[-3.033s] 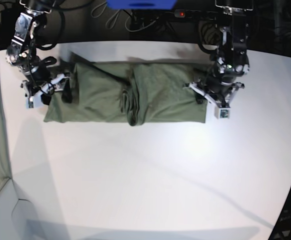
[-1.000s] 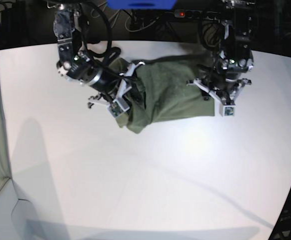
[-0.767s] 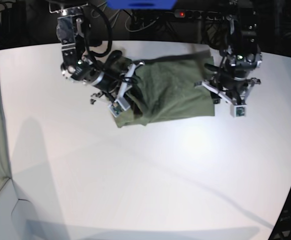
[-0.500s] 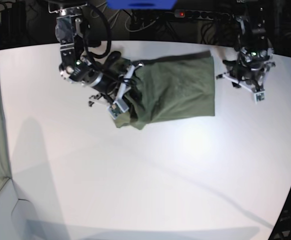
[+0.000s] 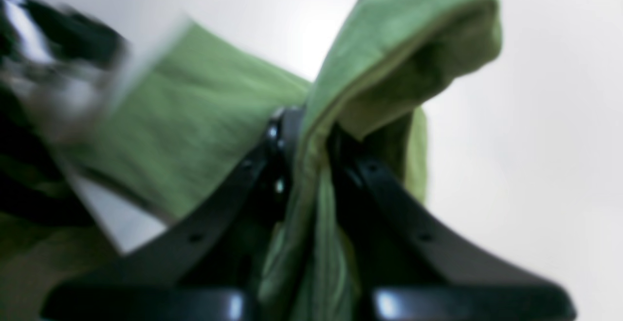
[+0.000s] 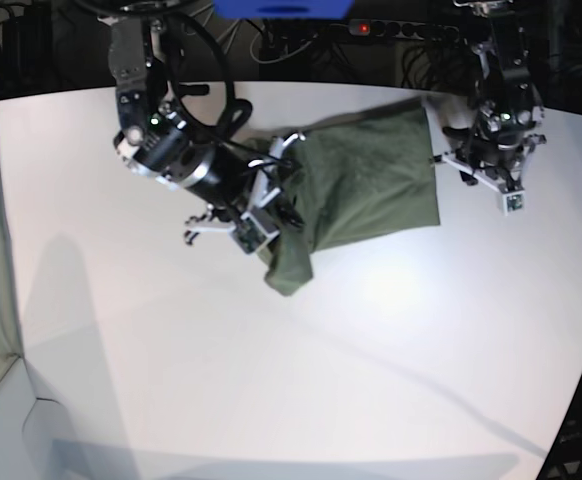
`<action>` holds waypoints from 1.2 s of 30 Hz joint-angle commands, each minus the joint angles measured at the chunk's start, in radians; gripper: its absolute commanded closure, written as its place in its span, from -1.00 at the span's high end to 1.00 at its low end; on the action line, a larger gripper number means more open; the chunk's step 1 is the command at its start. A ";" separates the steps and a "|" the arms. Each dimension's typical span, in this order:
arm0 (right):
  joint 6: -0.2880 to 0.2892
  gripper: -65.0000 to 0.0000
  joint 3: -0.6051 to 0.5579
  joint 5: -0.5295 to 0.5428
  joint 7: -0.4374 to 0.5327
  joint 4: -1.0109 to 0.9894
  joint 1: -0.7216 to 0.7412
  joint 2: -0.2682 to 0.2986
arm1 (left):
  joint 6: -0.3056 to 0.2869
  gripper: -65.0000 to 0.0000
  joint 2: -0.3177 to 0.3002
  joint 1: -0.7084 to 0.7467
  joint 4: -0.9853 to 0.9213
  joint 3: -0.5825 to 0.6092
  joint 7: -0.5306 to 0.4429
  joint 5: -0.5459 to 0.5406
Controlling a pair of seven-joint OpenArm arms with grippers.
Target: Layout the t-shirt on the table in an organized manner, then fold the t-shirt properly
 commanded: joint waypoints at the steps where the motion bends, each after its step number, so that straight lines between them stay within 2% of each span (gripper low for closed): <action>1: 0.003 -1.00 -0.026 0.014 0.023 0.017 0.011 -0.013 | -0.019 -0.42 0.002 0.002 0.000 0.023 0.047 -0.005; 5: 0.003 -1.00 -0.087 0.013 0.023 -0.005 0.011 -0.054 | -0.019 -0.72 -0.006 0.002 0.000 0.070 0.052 -0.003; 8: 0.003 -1.00 -0.116 0.013 0.023 -0.054 0.046 -0.084 | -0.019 -0.84 -0.004 0.002 0.000 0.069 0.052 -0.003; 17: 0.003 -1.00 -0.220 0.013 0.032 -0.285 0.177 -0.139 | -0.025 -0.85 -0.006 0.011 0.001 0.067 0.052 -0.003; 25: 0.003 -1.00 -0.299 0.014 0.033 -0.417 0.280 -0.140 | -0.025 -0.85 -0.007 0.014 0.001 0.066 0.052 -0.003; 31: 0.003 -1.00 -0.448 0.016 0.038 -0.519 0.345 -0.140 | -0.025 -0.85 -0.007 0.014 0.001 0.064 0.052 -0.003; 36: -0.004 -1.00 -0.526 0.019 0.132 -0.586 0.370 -0.140 | -0.020 -0.85 -0.007 0.014 0.000 0.064 0.052 -0.003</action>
